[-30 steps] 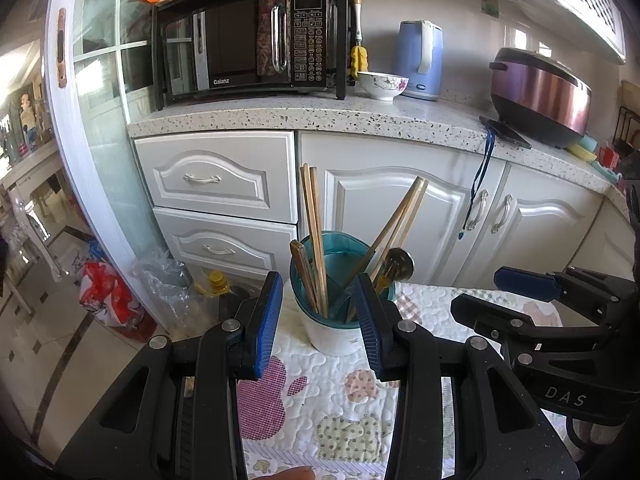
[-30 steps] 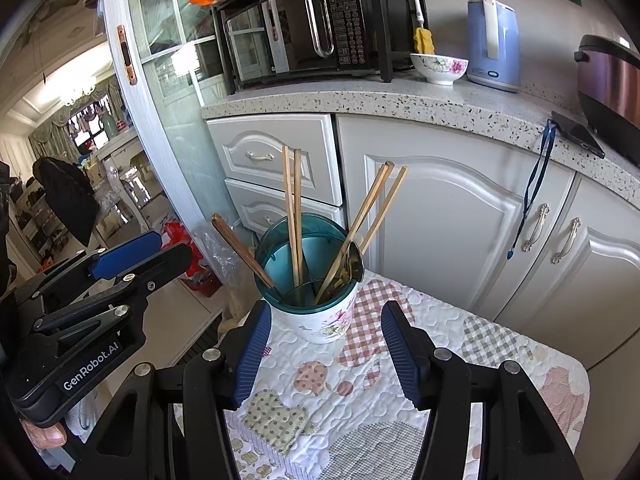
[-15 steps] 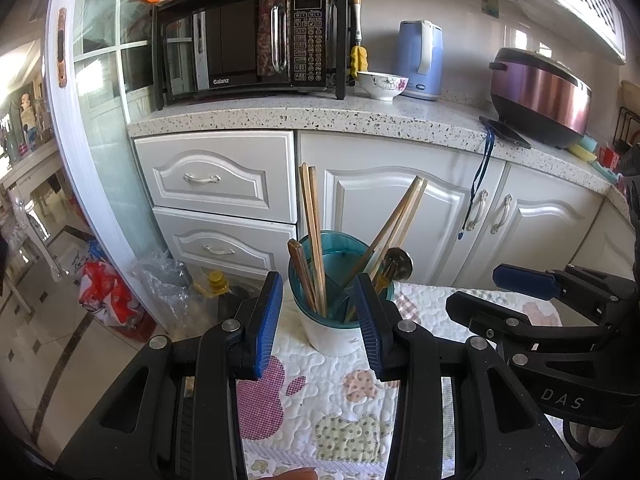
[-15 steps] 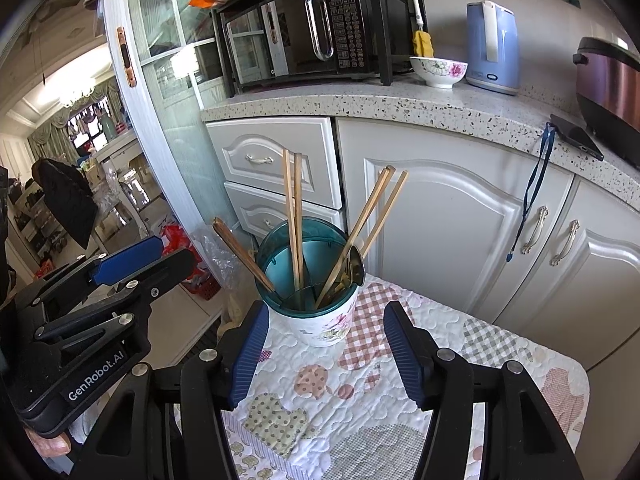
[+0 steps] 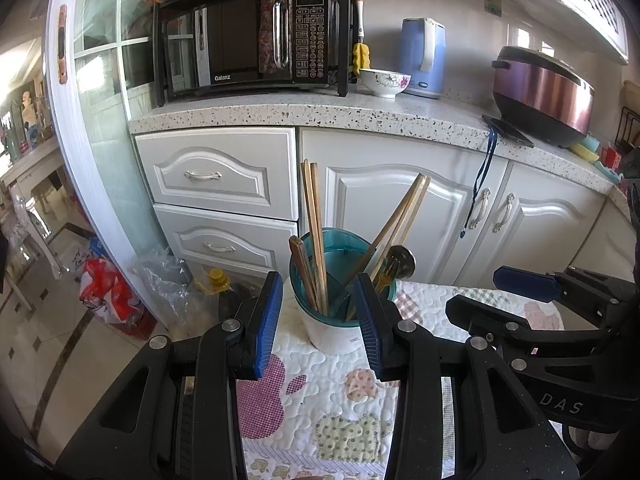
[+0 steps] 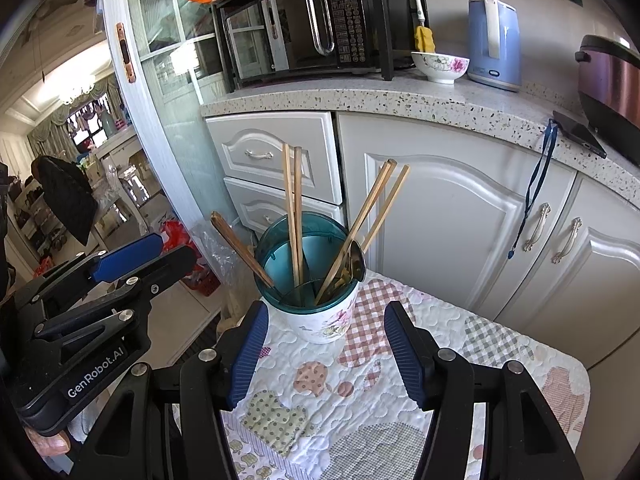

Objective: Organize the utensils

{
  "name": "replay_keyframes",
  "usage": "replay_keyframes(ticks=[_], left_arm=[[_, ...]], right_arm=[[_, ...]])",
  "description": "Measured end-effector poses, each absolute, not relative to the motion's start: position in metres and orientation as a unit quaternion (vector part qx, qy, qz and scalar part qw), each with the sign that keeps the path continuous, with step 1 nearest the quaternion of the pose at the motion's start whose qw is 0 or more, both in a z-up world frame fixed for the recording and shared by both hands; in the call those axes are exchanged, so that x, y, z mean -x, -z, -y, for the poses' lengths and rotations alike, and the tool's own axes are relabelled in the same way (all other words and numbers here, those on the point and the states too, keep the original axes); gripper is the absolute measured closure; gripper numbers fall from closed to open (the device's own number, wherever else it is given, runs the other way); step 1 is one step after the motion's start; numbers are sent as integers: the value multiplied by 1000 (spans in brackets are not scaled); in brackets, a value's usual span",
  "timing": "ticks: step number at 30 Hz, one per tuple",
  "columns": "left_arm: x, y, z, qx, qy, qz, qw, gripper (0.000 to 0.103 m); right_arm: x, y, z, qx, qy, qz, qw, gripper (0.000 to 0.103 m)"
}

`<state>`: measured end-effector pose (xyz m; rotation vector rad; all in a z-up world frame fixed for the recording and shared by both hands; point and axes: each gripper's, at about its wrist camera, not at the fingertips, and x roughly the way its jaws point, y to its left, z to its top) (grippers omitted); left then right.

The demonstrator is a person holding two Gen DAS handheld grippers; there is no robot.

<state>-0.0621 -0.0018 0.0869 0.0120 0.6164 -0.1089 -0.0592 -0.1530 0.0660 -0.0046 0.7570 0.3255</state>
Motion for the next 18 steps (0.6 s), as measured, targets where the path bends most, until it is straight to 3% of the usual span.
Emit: replay_keyframes(ticks=[18], left_arm=[[61,-85,4,-8,55,-305,951,67]], right_arm=[[57,-62,150,5,-161,-373,914,45]])
